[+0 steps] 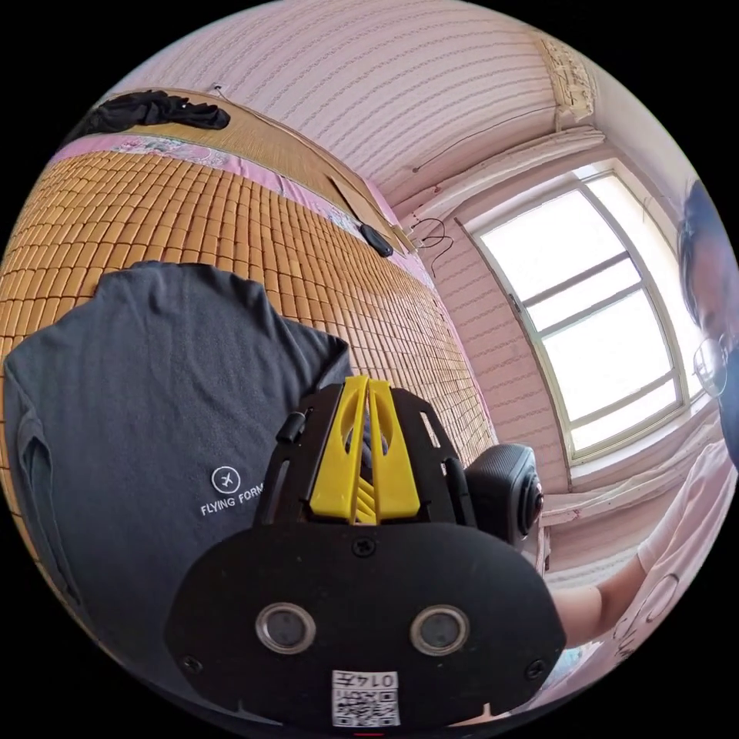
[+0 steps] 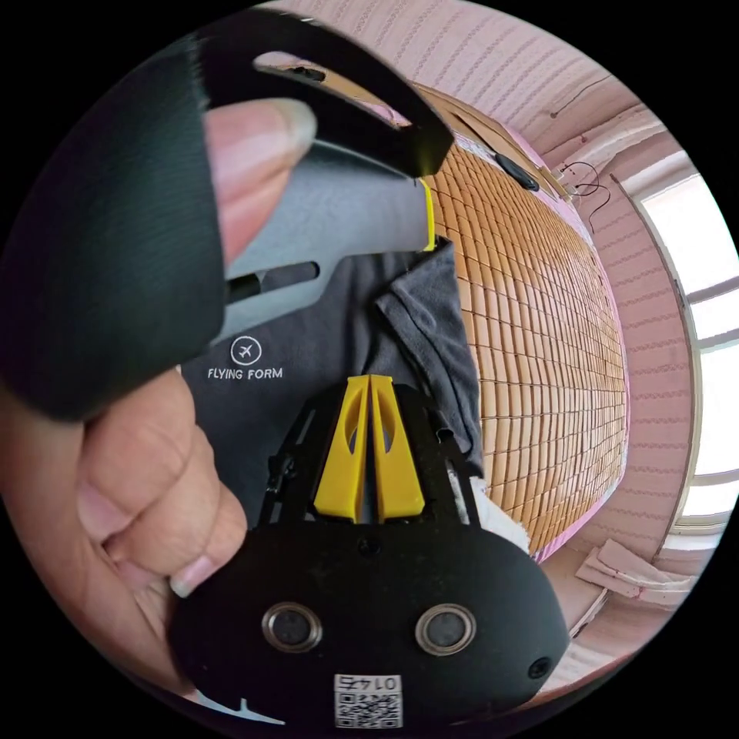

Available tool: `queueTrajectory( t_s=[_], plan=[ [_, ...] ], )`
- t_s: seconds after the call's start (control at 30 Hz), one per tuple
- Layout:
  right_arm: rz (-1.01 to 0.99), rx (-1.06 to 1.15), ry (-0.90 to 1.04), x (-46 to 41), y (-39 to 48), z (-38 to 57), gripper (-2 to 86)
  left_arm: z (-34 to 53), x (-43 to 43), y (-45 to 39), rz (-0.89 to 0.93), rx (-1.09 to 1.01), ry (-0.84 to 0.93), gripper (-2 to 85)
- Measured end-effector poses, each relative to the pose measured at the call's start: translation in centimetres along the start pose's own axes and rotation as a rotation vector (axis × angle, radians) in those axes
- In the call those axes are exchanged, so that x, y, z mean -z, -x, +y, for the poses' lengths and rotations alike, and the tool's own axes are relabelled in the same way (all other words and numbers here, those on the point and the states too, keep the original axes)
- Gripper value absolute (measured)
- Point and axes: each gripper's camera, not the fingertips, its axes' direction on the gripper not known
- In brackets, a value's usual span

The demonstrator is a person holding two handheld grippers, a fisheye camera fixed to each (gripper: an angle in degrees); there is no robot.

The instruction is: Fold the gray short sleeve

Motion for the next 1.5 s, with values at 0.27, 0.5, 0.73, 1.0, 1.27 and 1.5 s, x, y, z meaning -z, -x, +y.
queueTrajectory(
  t_s=[0.27,0.5,0.73,1.0,1.27,1.5],
  plan=[
    [-0.056,-0.083,-0.031,-0.7,-0.4,0.0,-0.9,0.5,0.2,-1.4,-0.100,-0.093,0.016,-1.0],
    [-0.054,-0.097,-0.020,-1.6,-1.6,-0.3,-0.9,0.7,-0.6,-1.8,-0.130,-0.098,0.029,-1.0],
    [-0.274,0.053,0.048,-1.3,-3.9,-1.5,-0.9,-0.6,0.1,-2.8,-0.121,-0.145,0.003,-0.9],
    [-0.260,-0.119,0.064,-3.5,-8.4,-2.4,-0.9,0.3,0.3,0.7,-0.142,-0.055,0.100,0.0],
    [-0.269,-0.234,0.063,-3.7,-9.5,-2.1,-0.8,-1.3,-3.7,-2.7,-0.091,-0.116,0.113,-0.4],
    [-0.290,-0.316,0.042,-3.9,-10.4,-1.3,-0.9,-2.3,-5.2,-4.7,-0.091,-0.182,0.140,-0.9]
  ],
)
